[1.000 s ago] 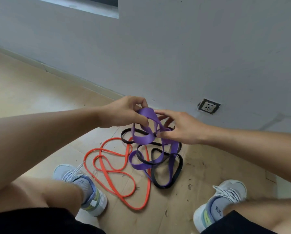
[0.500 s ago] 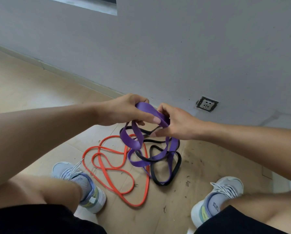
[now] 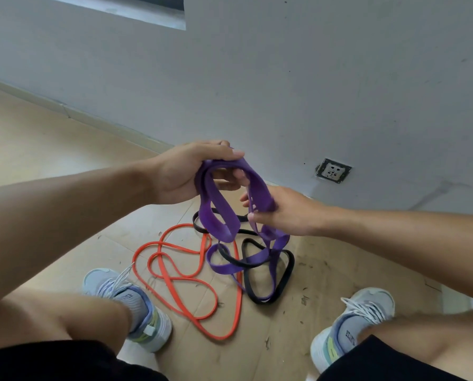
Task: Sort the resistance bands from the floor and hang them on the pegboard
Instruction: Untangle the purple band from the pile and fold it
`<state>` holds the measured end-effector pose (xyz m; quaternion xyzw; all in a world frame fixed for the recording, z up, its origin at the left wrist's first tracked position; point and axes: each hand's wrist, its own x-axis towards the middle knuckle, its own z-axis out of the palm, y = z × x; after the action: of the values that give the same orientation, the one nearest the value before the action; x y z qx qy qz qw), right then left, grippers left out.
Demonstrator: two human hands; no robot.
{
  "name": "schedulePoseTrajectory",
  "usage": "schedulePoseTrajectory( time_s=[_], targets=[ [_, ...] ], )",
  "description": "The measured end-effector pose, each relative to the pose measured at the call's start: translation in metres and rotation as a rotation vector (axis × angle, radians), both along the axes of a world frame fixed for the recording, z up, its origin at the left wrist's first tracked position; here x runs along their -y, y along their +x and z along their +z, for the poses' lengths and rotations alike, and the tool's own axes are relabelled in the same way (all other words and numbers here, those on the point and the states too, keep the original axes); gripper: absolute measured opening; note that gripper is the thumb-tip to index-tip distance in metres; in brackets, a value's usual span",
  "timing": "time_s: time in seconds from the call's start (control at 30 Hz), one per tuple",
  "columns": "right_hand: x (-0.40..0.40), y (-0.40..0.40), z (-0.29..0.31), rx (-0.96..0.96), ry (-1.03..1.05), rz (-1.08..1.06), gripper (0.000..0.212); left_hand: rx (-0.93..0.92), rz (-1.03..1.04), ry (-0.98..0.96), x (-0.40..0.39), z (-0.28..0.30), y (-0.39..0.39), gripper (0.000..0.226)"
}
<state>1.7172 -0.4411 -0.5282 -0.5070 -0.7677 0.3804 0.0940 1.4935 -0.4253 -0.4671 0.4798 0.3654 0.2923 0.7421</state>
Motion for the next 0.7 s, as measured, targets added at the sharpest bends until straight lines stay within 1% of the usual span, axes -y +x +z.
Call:
schedulePoseTrajectory(
  time_s=[0.1,0.17,0.2,0.23,0.3,0.37,0.4,0.43,0.47,0.5,0.53,0.6,0.63,0.7],
  targets=[
    [-0.001,0.001,0.001,-0.025,-0.01,-0.006,0.037,-0.086,0.008,0.043,-0.007,0.0,-0.008,0.009],
    [-0.004,0.003,0.004,-0.009,0.028,-0.03,0.03,-0.218,-0.029,0.071,-0.011,-0.001,-0.018,0.023],
    [-0.006,0.004,0.006,-0.007,0.058,-0.044,0.023,-0.307,-0.077,0.107,-0.011,-0.003,-0.022,0.028],
    [-0.008,0.005,0.008,-0.011,0.082,-0.06,0.021,-0.413,-0.142,0.167,-0.01,-0.006,-0.026,0.03],
    [-0.013,0.006,0.015,-0.012,0.112,-0.073,0.026,-0.561,-0.282,0.267,-0.005,-0.012,-0.028,0.032],
    [-0.014,0.003,0.022,0.024,0.128,-0.042,0.025,-0.547,-0.338,0.231,0.003,-0.014,-0.02,0.031],
    [-0.013,0.001,0.024,0.04,0.124,-0.024,0.024,-0.515,-0.322,0.213,0.007,-0.014,-0.014,0.033],
    [-0.013,-0.001,0.026,0.049,0.118,-0.015,0.022,-0.501,-0.275,0.213,0.009,-0.014,-0.007,0.042],
    [-0.012,-0.004,0.027,0.056,0.12,-0.011,0.022,-0.526,-0.213,0.229,0.011,-0.014,0.001,0.055],
    [-0.012,-0.006,0.027,0.062,0.123,-0.01,0.021,-0.605,-0.159,0.271,0.013,-0.014,0.007,0.066],
    [-0.012,-0.007,0.027,0.067,0.12,-0.012,0.021,-0.728,-0.131,0.344,0.014,-0.015,0.013,0.071],
    [-0.012,-0.007,0.026,0.09,0.094,-0.014,0.013,-0.972,-0.127,0.524,0.016,-0.017,0.022,0.072],
    [-0.011,-0.006,0.026,0.112,0.09,-0.006,0.011,-1.028,-0.125,0.589,0.015,-0.018,0.023,0.069],
    [-0.009,-0.003,0.026,0.155,0.104,0.019,0.02,-1.027,-0.106,0.646,0.013,-0.018,0.023,0.055]
  ],
)
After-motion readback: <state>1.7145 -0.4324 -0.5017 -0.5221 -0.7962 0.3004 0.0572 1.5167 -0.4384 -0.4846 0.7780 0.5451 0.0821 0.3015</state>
